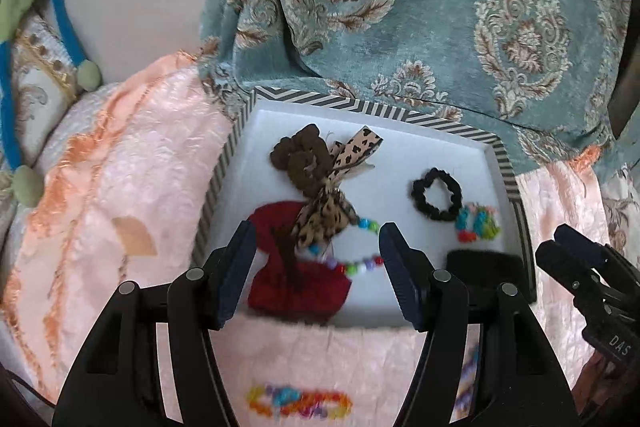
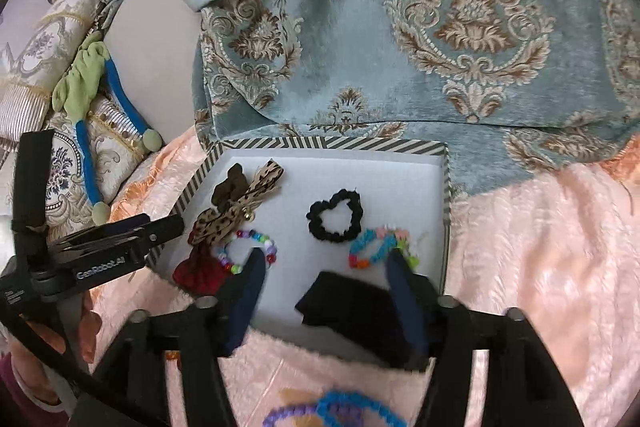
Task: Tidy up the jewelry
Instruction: 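Lower the brown scrunchie into the tray with the left tool while the right tool releases its item, then withdraw both open tools from the tray over the remaining bracelets, then grasp the multicolour bead bracelet with the left tool while the right tool grasps the blue bead bracelet, then carry both bracelets into the white tray and open both tools, then withdraw both open tools toward the purple bracelet and fuzzy scrunchie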
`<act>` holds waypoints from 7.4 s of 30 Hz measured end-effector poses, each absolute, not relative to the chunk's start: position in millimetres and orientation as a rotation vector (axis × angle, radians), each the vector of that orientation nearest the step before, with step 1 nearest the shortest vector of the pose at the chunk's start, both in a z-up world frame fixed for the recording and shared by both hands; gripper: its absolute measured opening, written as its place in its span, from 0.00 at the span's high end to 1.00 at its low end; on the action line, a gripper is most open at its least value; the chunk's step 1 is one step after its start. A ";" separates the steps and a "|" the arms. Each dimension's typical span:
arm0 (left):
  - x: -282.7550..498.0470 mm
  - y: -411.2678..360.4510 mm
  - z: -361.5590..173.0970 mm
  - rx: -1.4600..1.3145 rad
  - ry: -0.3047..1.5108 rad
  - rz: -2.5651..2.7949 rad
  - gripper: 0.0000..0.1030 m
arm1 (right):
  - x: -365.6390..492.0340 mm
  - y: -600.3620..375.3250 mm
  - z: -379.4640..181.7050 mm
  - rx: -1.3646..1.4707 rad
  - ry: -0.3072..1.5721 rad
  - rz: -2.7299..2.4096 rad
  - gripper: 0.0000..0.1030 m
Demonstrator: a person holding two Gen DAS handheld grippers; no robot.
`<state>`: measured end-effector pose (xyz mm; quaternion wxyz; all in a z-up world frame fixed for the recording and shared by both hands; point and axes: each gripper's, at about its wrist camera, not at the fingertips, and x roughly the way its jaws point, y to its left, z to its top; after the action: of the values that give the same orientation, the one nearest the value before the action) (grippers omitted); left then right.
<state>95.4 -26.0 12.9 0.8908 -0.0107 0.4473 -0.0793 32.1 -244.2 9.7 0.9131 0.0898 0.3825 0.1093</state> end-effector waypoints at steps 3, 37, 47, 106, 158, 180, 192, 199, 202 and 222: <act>73.4 -22.3 19.9 0.010 0.905 -0.142 0.38 | 16.5 -240.0 11.4 0.185 0.786 0.238 0.38; -60.9 -16.5 43.5 0.036 0.777 -0.078 0.38 | -100.0 -213.8 43.3 0.123 0.693 0.175 0.32; -72.3 -18.4 53.1 0.027 0.757 -0.087 0.38 | -112.1 -209.9 54.1 0.106 0.671 0.180 0.30; -20.9 33.2 -22.1 -0.214 1.089 -0.210 0.37 | -82.6 -261.1 0.1 0.112 0.798 0.219 0.37; 25.4 -26.6 52.5 -0.118 0.934 -0.281 0.88 | -50.8 -261.6 54.7 0.050 0.690 0.331 0.93; 100.2 -92.9 16.4 -0.101 0.982 -0.339 0.88 | 57.2 -263.4 44.4 0.042 0.724 0.282 0.93; 151.4 -99.7 -32.5 -0.132 1.054 -0.314 0.88 | 155.2 -261.9 -5.5 0.054 0.794 0.229 0.93; 160.9 -91.0 -50.8 -0.123 1.085 -0.289 0.88 | 181.3 -290.9 -41.9 0.065 0.877 0.130 0.93; 157.9 -91.5 -49.6 -0.110 1.076 -0.288 0.83 | 174.5 -294.2 -43.1 0.078 0.869 0.153 0.71; 76.3 -75.7 -4.8 -0.007 0.925 -0.196 0.43 | 45.8 -275.7 -0.5 0.069 0.777 0.166 0.42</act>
<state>76.3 -75.7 -4.8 0.8903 -0.0036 0.4455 -0.0946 45.8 -275.7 -0.5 0.9215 0.0337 0.3784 0.0809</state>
